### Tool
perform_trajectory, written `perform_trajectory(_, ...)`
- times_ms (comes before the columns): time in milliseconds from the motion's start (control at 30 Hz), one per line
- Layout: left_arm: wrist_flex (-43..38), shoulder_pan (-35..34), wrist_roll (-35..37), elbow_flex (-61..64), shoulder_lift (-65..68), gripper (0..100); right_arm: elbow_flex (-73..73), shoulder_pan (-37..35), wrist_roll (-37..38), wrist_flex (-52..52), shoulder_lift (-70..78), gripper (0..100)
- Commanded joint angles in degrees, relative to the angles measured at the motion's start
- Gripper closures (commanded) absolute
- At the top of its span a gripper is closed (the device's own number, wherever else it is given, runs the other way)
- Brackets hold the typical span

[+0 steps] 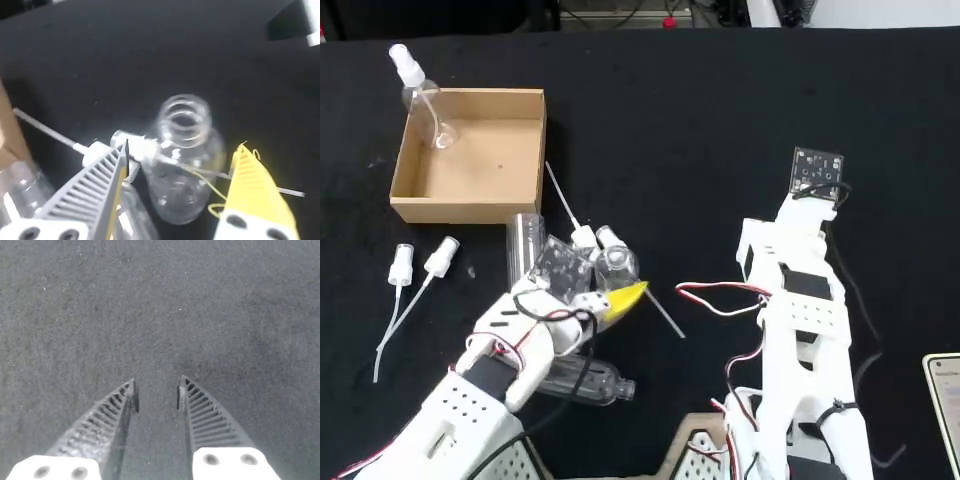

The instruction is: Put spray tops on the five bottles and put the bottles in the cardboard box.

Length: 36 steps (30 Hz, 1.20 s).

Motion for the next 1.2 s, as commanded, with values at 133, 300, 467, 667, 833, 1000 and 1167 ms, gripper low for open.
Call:
perform_trajectory(133,-3.3,0.0,0.4,-6.8,9.0,68,-0.3,0.8,-0.2,-1.2,0.5,86.8)
perform_trajectory(300,-7.1,0.0,0.8,-4.5,9.1,69,-0.3,0.8,-0.2,-1.2,0.5,86.8)
perform_trajectory(467,-7.2,0.0,2.9,-4.6,9.1,69,-0.3,0.8,-0.2,-1.2,0.5,86.8)
perform_trajectory(667,-6.9,0.4,2.8,-4.4,9.6,69,-0.3,0.8,-0.2,-1.2,0.5,86.8)
perform_trajectory(833,-6.9,3.6,2.7,-3.2,9.1,69,-0.3,0.9,-0.2,-1.2,0.5,86.8)
perform_trajectory(1000,-6.9,3.5,2.7,-3.5,9.1,70,-0.3,0.9,-0.2,-1.2,0.5,86.8)
perform_trajectory(1167,-6.9,3.5,2.7,-3.4,9.1,79,-0.3,0.9,-0.2,-1.2,0.5,86.8)
